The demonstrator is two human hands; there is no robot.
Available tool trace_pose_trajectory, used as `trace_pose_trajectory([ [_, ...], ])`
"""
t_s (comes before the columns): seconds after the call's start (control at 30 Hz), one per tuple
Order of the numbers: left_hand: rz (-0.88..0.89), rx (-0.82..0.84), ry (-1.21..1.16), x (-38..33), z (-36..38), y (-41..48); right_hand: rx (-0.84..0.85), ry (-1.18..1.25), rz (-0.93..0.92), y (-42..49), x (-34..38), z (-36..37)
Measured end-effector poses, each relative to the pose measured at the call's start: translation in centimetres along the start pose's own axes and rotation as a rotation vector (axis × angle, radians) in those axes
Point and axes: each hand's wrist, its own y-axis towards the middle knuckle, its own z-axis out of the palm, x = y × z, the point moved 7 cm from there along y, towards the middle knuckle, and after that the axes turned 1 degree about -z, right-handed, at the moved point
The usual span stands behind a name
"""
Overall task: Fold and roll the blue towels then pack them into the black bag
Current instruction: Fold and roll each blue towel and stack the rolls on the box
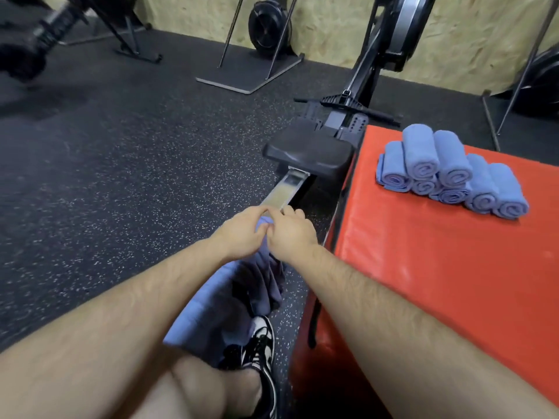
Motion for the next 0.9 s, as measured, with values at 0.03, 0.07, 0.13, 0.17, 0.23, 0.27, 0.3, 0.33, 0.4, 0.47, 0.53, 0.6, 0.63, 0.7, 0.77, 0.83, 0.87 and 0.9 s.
trace_pose_trajectory([
  [0.03,-0.017,0.035,0.022,1.4,0.3,0.1,0.034,0.006,-0.001,0.2,0.7,1.2],
  [0.07,-0.034,0.078,0.02,2.4,0.4,-0.2,0.069,0.014,0.006,0.3,1.3,2.5],
  [0.13,-0.082,0.171,0.081,4.7,1.1,-0.7,0.124,0.055,0.009,0.2,2.6,5.2],
  [0.17,-0.101,0.257,0.177,5.5,1.6,-1.1,0.144,0.087,-0.005,0.1,3.5,6.4],
  [0.23,-0.156,0.461,0.349,7.3,2.6,-2.2,0.186,0.161,-0.076,-0.4,5.8,8.9],
  [0.27,-0.179,0.559,0.445,8.3,3.0,-2.8,0.215,0.19,-0.101,-0.8,7.0,9.9],
  [0.3,-0.222,0.649,0.526,9.4,3.2,-3.3,0.249,0.211,-0.128,-1.2,8.0,10.9],
  [0.33,-0.252,0.717,0.576,10.4,3.3,-3.8,0.285,0.227,-0.138,-1.5,9.0,11.8],
  [0.4,-0.296,0.803,0.61,11.9,3.4,-4.4,0.348,0.249,-0.136,-2.4,10.2,13.4],
  [0.47,-0.299,0.817,0.649,12.8,3.2,-4.6,0.315,0.247,-0.133,-2.6,10.8,14.2],
  [0.53,-0.313,0.833,0.635,13.4,3.2,-4.8,0.268,0.229,-0.13,-2.3,11.1,14.2],
  [0.6,-0.338,0.827,0.614,13.6,3.1,-4.8,0.22,0.184,-0.135,-1.9,11.3,13.4],
  [0.63,-0.343,0.804,0.617,13.7,2.9,-4.7,0.191,0.181,-0.138,-1.5,11.3,12.8],
  [0.7,-0.31,0.741,0.642,13.2,2.5,-4.3,0.156,0.171,-0.143,-1.1,10.9,11.6],
  [0.77,-0.28,0.672,0.632,13.1,2.5,-3.6,0.13,0.118,-0.159,-0.8,10.5,10.2],
  [0.83,-0.247,0.555,0.594,12.6,1.9,-3.0,0.09,0.06,-0.153,-0.4,9.8,8.6],
  [0.87,-0.242,0.471,0.559,12.5,1.4,-2.6,0.042,0.054,-0.153,-0.2,9.3,7.6],
  [0.9,-0.255,0.4,0.502,12.4,0.8,-2.3,-0.008,0.06,-0.153,0.1,8.9,6.7],
])
